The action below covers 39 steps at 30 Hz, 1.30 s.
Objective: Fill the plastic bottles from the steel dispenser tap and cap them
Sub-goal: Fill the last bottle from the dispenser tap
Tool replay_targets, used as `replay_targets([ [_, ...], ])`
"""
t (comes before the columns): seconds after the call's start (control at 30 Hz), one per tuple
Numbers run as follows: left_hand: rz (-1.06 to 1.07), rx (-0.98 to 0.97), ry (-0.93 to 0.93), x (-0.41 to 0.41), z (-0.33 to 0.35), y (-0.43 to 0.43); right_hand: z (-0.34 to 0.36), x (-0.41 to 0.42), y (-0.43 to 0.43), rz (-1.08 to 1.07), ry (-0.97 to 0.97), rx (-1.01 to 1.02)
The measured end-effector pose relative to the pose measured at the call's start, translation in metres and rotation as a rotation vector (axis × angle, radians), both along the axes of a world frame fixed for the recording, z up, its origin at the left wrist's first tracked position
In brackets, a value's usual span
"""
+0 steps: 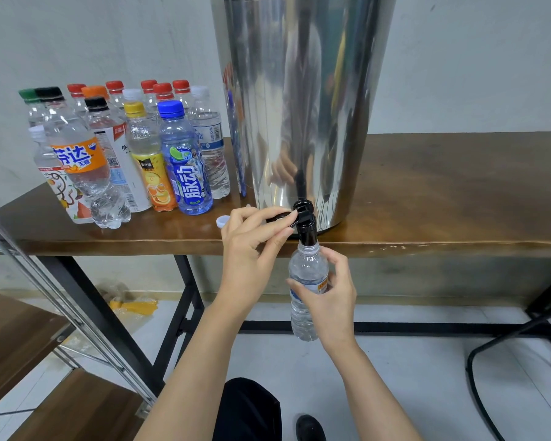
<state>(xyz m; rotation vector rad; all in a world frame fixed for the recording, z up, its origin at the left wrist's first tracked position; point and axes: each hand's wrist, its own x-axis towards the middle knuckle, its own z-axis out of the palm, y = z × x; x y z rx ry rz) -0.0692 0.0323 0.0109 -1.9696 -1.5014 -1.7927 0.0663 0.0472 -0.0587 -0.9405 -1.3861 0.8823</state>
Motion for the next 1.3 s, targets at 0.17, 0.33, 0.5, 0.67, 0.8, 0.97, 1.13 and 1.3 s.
replay_targets([
  [0.17,-0.001,0.007,0.003,0.0009,-0.0005,-0.0007,-0.0002,-0.0004,0.0003,0.003,0.002,0.000],
  [0.33,0.006,0.008,0.008,0.0004,-0.0008,-0.0007,-0.0013,0.0001,0.0001,0.000,0.001,0.002],
  [0.5,0.006,0.005,0.011,0.0015,-0.0011,-0.0013,-0.0010,0.0003,0.0000,-0.001,-0.001,0.005],
  [0.67,0.004,0.023,0.014,0.0011,-0.0029,-0.0013,-0.0029,0.0004,0.0007,-0.001,0.015,0.003],
  [0.8,0.000,0.027,-0.001,0.0017,-0.0040,-0.0012,-0.0041,-0.0005,0.0011,0.006,0.030,-0.008],
  [0.97,0.001,0.030,-0.001,0.0014,-0.0049,-0.0022,-0.0046,-0.0003,0.0007,0.007,0.027,-0.006],
  [1.13,0.003,0.031,0.008,0.0017,-0.0054,-0.0017,-0.0049,-0.0003,0.0010,0.003,0.023,-0.003],
  [1.3,0.001,0.035,0.007,0.0015,-0.0062,-0.0012,-0.0043,-0.0004,0.0006,0.011,0.025,-0.007],
])
